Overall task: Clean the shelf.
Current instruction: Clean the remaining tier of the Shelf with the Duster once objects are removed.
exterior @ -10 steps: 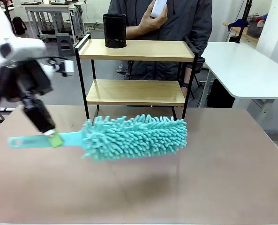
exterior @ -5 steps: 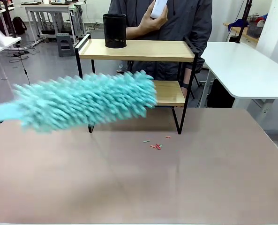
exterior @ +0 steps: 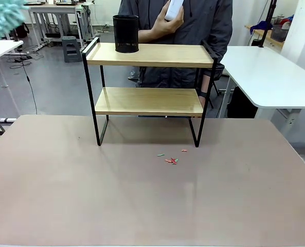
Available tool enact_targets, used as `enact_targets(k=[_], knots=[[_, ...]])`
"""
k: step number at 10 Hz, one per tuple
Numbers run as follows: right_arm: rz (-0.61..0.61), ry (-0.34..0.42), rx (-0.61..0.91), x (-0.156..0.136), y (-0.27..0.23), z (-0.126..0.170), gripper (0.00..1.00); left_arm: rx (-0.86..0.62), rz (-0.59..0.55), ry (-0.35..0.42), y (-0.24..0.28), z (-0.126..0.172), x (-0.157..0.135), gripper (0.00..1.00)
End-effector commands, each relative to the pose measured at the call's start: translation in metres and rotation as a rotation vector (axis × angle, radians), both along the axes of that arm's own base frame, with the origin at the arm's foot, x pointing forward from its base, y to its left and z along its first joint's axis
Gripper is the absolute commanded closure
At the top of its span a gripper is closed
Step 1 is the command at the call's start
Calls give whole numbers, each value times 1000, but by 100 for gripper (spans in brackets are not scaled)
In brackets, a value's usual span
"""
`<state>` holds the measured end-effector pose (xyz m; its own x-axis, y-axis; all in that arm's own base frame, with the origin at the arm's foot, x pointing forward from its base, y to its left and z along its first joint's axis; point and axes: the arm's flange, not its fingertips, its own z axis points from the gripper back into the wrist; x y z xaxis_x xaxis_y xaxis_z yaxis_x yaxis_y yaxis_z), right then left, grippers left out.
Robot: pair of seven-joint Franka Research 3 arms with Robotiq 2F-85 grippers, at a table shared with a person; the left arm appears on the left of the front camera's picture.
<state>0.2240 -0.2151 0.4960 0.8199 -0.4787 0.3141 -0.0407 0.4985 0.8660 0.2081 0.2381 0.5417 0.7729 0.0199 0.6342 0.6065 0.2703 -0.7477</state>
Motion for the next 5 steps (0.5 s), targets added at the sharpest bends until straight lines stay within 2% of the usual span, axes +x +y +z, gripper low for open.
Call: enact_targets(k=[1,2,3,4,5], knots=[[6,-38,6,2,0,1,0,-93,270,138,2,-25,57,88],[6,-38,6,2,0,1,0,-121,308,266,14,-53,86,88],[6,-38,6,2,0,1,0,-155,293,345,21,-74,110,88],[6,-38,6,2,0,1,0,-140,320,463,18,-91,130,88],[6,-38,6,2,0,1,0,-78,301,279,29,-79,82,88]])
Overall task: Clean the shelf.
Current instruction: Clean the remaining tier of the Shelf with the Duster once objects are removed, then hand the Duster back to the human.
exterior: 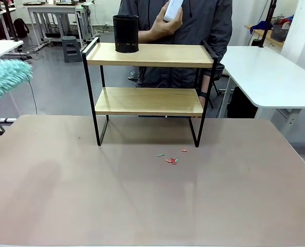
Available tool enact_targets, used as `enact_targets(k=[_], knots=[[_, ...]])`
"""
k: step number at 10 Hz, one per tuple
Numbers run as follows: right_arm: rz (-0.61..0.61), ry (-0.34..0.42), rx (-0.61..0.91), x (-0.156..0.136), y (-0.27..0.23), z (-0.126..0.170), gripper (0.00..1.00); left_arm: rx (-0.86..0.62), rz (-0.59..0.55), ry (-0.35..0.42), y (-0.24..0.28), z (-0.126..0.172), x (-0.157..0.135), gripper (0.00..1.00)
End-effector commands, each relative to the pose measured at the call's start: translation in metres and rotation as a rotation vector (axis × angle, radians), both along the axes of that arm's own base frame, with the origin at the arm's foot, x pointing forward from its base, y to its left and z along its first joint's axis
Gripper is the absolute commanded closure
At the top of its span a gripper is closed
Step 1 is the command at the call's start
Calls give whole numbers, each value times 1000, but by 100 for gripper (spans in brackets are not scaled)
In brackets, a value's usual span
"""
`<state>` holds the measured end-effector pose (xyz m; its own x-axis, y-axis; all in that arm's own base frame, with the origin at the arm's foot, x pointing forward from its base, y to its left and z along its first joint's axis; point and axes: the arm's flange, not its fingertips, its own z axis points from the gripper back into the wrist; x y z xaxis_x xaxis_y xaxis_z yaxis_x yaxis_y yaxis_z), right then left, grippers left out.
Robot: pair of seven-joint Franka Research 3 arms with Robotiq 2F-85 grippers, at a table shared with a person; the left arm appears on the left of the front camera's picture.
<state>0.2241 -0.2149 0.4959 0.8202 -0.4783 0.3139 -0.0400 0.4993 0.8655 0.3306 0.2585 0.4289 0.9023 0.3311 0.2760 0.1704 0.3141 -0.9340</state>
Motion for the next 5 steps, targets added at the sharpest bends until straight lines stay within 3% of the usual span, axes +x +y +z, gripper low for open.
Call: enact_targets(k=[1,5], knots=[[6,-38,7,1,-1,2,0,31,-11,-116,9,34,-41,88],[6,-38,7,1,-1,2,0,31,-11,-116,9,34,-41,88]])
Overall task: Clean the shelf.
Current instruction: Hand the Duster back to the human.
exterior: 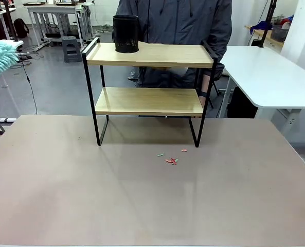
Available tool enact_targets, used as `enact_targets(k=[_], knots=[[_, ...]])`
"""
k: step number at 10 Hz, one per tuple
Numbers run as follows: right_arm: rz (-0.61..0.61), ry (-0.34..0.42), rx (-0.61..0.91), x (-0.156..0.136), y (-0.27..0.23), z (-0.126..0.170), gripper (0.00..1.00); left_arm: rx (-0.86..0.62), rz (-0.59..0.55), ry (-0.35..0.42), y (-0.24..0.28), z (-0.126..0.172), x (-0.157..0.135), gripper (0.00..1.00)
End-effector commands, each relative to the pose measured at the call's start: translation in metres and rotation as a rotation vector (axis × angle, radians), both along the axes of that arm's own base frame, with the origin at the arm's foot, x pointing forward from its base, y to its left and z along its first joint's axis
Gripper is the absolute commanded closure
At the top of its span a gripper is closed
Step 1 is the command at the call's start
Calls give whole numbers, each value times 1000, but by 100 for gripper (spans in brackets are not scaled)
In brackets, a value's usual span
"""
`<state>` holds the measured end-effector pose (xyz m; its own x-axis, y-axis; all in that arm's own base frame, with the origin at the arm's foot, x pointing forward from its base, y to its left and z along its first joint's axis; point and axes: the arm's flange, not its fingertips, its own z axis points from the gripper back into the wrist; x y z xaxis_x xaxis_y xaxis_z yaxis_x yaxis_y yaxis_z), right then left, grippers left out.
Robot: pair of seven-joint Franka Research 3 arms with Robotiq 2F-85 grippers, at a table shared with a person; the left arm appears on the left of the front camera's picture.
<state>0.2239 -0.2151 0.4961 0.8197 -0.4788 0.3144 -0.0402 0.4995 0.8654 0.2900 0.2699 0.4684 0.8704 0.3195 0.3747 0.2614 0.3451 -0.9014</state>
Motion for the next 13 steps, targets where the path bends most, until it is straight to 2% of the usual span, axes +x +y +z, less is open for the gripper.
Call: enact_targets(k=[1,4,5,6,7,8,9,10,11,12,13], knots=[[7,-38,7,2,0,1,0,-2,-11,-17,-2,-6,0,88],[7,-38,7,2,0,1,0,-2,-11,-17,-2,-6,0,88],[0,0,0,0,0,0,0,-5,-4,6,-1,-5,2,88],[-38,-109,-24,-6,-3,31,0,-74,-34,-122,-4,26,2,88],[-3,-257,-14,-4,2,89,0,-141,-76,-306,-16,75,-4,88],[95,-402,-21,-5,20,155,0,-203,-182,-485,-37,125,-20,88],[187,-491,-53,-6,52,192,0,-230,-336,-585,-64,151,-34,88],[289,-524,-100,-7,92,206,0,-225,-501,-594,-96,161,-45,88],[390,-542,-100,-11,135,200,0,-190,-694,-532,-130,159,-50,88],[441,-573,-97,-20,183,171,0,-169,-914,-424,-172,147,-54,88],[473,-555,-150,-27,211,140,0,-138,-1086,-343,-205,134,-55,88]])
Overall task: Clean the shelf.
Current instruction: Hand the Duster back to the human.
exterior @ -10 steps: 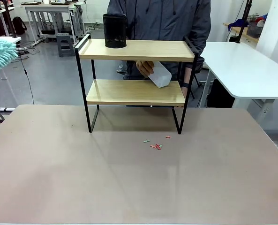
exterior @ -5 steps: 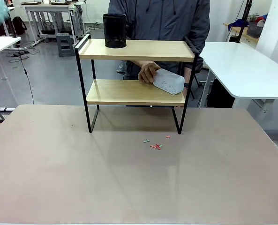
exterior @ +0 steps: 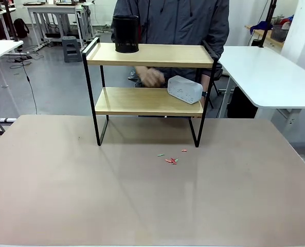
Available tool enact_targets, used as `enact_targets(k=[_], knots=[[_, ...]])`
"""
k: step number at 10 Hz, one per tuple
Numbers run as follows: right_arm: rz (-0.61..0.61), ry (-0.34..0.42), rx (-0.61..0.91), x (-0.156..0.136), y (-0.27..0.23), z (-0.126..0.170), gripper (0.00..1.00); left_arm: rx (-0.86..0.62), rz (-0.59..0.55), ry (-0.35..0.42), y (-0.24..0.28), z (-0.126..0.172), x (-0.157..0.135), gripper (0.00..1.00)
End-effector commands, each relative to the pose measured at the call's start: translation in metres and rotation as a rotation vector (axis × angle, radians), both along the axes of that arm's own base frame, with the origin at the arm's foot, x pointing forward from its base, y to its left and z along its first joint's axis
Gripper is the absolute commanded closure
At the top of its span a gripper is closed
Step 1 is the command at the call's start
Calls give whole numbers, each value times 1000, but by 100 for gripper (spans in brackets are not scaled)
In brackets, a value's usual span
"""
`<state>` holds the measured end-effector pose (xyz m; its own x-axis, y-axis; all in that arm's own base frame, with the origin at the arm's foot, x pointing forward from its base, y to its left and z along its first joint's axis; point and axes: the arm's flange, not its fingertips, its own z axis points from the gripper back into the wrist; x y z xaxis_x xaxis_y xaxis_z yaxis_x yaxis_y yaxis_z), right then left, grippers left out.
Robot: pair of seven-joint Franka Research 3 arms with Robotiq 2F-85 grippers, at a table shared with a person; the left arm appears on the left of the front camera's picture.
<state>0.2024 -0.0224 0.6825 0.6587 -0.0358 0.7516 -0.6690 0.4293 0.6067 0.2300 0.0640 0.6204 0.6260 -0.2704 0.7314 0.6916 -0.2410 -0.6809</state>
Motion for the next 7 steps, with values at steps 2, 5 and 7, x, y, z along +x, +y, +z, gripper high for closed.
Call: enact_targets(k=[2,5,7], knots=[[0,0,0,0,0,0,0,0,0,0,0,0,0,88],[22,20,-85,9,38,-48,0,186,-231,145,-60,-40,12,88],[250,106,-110,50,86,-33,0,279,-444,207,-106,-49,36,88]])
